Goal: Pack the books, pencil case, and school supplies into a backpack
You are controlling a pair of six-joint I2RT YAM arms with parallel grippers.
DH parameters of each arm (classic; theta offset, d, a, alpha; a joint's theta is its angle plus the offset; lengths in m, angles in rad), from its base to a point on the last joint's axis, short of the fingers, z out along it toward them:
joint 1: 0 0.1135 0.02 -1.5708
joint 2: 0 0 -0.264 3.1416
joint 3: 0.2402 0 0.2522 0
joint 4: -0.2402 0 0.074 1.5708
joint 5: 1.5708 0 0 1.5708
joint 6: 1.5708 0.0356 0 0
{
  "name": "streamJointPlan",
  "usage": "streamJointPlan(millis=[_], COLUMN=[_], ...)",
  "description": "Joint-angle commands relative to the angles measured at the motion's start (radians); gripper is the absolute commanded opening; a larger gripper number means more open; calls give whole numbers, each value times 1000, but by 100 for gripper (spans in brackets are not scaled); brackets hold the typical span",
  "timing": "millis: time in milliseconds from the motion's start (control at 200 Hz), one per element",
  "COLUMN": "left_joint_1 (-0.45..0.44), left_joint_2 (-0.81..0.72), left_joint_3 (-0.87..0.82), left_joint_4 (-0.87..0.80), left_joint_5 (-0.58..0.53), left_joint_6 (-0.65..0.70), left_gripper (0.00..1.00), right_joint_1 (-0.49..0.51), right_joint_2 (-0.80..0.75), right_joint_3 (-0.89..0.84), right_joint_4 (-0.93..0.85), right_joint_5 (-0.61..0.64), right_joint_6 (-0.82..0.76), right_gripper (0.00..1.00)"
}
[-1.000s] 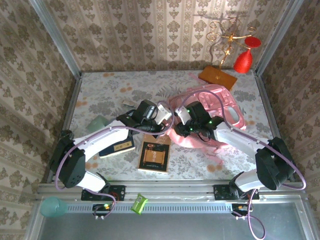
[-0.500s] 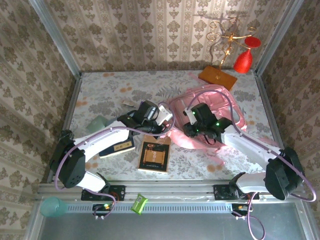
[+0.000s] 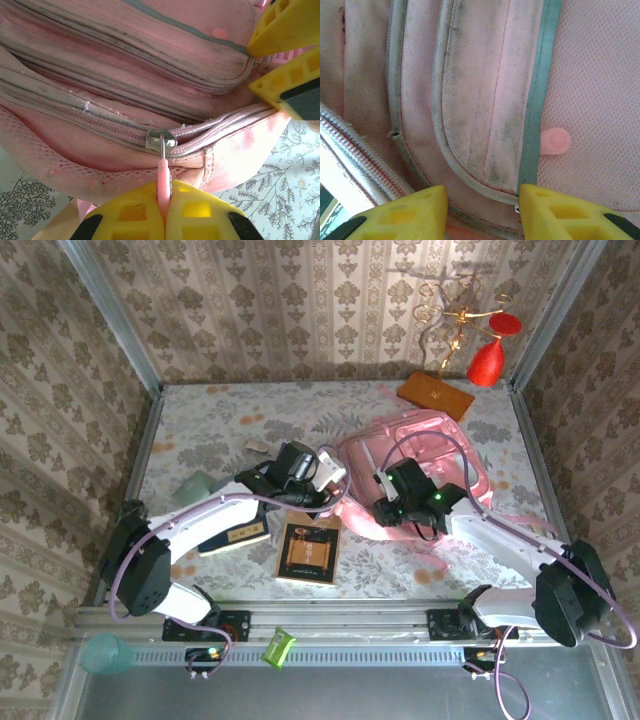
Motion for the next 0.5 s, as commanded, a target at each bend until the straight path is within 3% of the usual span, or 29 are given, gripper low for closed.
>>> streamJointPlan(millis=[0,85,275,495], left_joint_1=[6,4,-6,-9], left_joint_2=[-16,-12,5,-2], left_joint_3=[39,47,59,55], left_joint_4=[28,26,20,23], left_joint_5=[33,26,24,28], left_joint_6=[-5,-5,3,1], left_gripper=[0,0,0,0], right_joint_1=[20,26,27,31], right_joint_2=[27,-8,-80,-38], right_joint_3=[8,-25,-53,-44], right_joint_4=[28,80,144,194], right_joint_5=[-76,-143,-205,-219], right_joint_6=[-19,-35,-59,-65], right_gripper=[45,53,55,45])
